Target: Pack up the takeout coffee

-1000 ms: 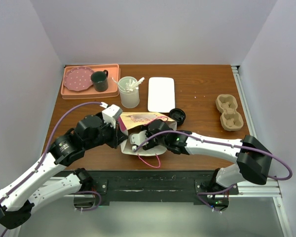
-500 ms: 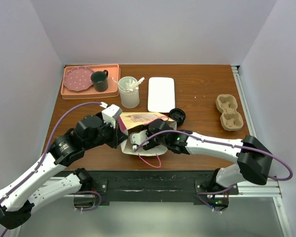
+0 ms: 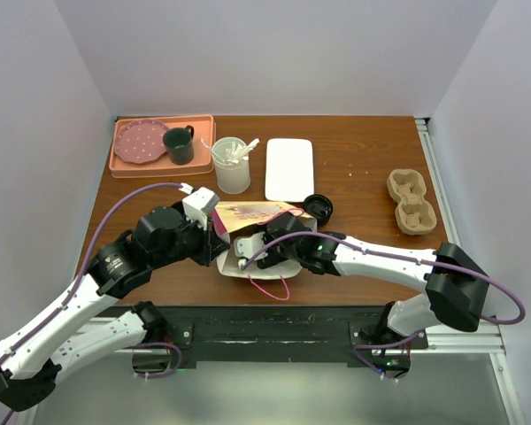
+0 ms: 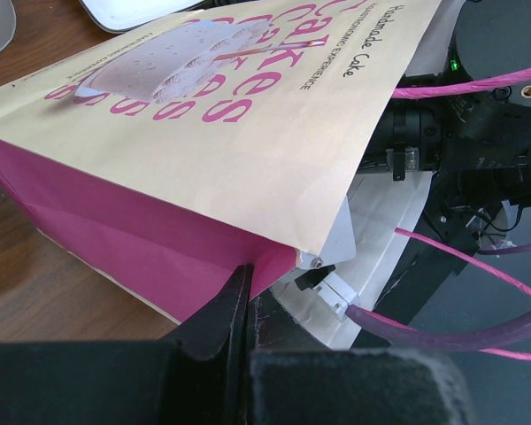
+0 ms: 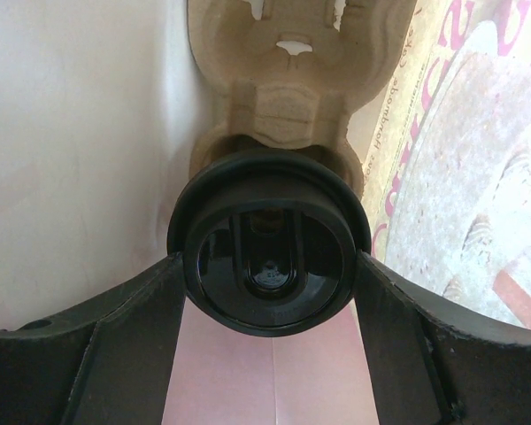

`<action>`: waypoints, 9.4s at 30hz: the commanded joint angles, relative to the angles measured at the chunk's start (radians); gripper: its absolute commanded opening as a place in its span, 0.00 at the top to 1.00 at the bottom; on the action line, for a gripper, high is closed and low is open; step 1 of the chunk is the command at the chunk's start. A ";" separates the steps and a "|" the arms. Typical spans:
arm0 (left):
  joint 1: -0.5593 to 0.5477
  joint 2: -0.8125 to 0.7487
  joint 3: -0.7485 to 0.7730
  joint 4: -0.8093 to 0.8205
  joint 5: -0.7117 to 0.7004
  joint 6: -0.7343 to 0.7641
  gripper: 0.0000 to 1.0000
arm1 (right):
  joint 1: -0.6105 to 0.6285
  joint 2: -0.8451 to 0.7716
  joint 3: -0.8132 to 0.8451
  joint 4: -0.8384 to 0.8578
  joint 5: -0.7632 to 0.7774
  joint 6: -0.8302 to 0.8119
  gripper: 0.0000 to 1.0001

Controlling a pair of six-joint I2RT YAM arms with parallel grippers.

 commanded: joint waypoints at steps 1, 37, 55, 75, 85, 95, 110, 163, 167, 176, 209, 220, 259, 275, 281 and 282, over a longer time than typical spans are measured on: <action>0.001 -0.021 0.058 0.026 0.041 -0.021 1.00 | -0.025 0.006 -0.009 -0.190 -0.024 0.074 0.24; 0.001 -0.007 0.082 0.025 0.035 -0.020 1.00 | -0.043 -0.041 0.149 -0.372 -0.135 0.040 0.08; 0.002 0.014 0.101 0.029 0.034 -0.020 1.00 | -0.048 -0.060 0.201 -0.443 -0.166 0.036 0.02; 0.001 0.051 0.147 0.011 0.034 -0.011 1.00 | -0.049 -0.044 0.292 -0.553 -0.225 0.080 0.02; 0.001 0.085 0.187 -0.020 0.023 -0.001 1.00 | -0.058 -0.024 0.333 -0.599 -0.242 0.110 0.02; 0.001 0.100 0.224 -0.051 0.018 -0.006 1.00 | -0.061 -0.022 0.352 -0.582 -0.224 0.143 0.02; 0.001 0.085 0.199 -0.041 0.035 -0.041 1.00 | -0.078 0.005 0.368 -0.544 -0.193 0.220 0.02; 0.001 0.077 0.168 -0.021 0.037 -0.107 1.00 | -0.100 -0.036 0.450 -0.510 -0.126 0.289 0.02; -0.001 0.073 0.164 -0.020 0.040 -0.115 1.00 | -0.100 -0.037 0.451 -0.510 -0.121 0.291 0.02; 0.001 0.064 0.155 -0.018 0.040 -0.127 0.86 | -0.101 -0.045 0.463 -0.521 -0.129 0.294 0.02; 0.001 0.117 0.269 -0.118 -0.156 -0.040 0.43 | -0.100 0.025 0.638 -0.532 -0.051 0.451 0.02; 0.001 0.159 0.369 -0.109 -0.247 0.017 0.32 | -0.101 0.044 0.701 -0.492 0.078 0.638 0.02; 0.552 0.683 0.658 0.262 -0.138 -0.049 0.45 | -0.109 0.073 1.145 -0.450 0.034 1.177 0.43; 0.564 0.921 0.615 0.350 -0.037 -0.156 0.56 | -0.109 0.030 1.088 -0.492 0.132 1.133 0.38; 0.564 0.880 0.580 0.316 -0.069 -0.126 0.55 | -0.109 0.025 1.074 -0.487 0.126 1.099 0.38; 0.564 0.874 0.569 0.315 -0.069 -0.126 0.55 | -0.111 0.027 1.074 -0.486 0.124 1.096 0.38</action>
